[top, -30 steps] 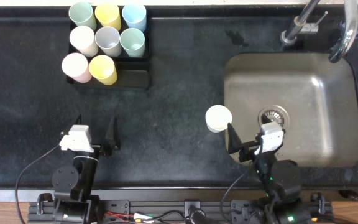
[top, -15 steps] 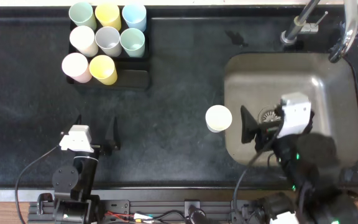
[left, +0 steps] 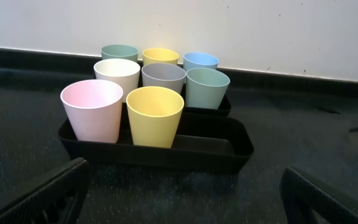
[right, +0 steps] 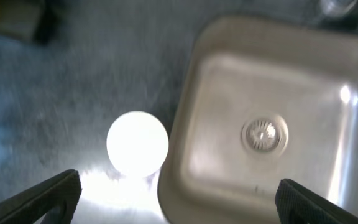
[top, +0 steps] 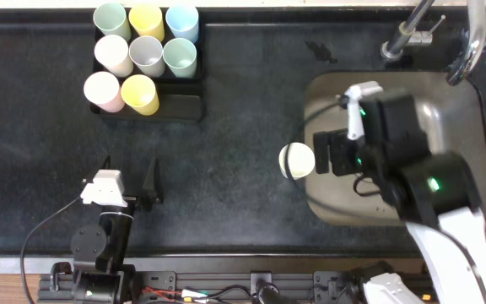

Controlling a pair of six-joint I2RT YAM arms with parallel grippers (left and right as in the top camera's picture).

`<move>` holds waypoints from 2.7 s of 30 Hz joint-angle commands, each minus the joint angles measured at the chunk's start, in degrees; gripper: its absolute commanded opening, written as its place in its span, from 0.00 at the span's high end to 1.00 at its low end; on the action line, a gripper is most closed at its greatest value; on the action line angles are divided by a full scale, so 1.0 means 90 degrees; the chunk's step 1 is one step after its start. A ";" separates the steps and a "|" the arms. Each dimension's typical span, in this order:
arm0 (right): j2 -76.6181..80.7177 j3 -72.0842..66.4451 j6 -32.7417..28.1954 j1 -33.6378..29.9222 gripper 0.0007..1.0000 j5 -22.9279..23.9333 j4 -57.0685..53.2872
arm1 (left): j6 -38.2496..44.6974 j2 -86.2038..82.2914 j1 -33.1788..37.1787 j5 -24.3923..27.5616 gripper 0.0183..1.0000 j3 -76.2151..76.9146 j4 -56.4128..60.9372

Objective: Store Cups

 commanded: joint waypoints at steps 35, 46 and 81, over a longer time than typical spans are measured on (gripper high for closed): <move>0.3405 -0.0374 -0.0206 -0.0503 0.12 -0.0442 0.0335 | -0.0049 -0.0066 0.0039 -0.0034 0.00 -0.0007 -0.0039; 0.3405 -0.0906 -0.0209 -0.0228 0.58 -0.0425 0.1056 | -0.0049 -0.0066 0.0039 -0.0034 0.00 -0.0007 -0.0039; 0.2829 0.2844 0.0595 0.0848 0.96 -0.1367 0.1523 | -0.0049 -0.0066 0.0039 -0.0034 0.00 -0.0007 -0.0039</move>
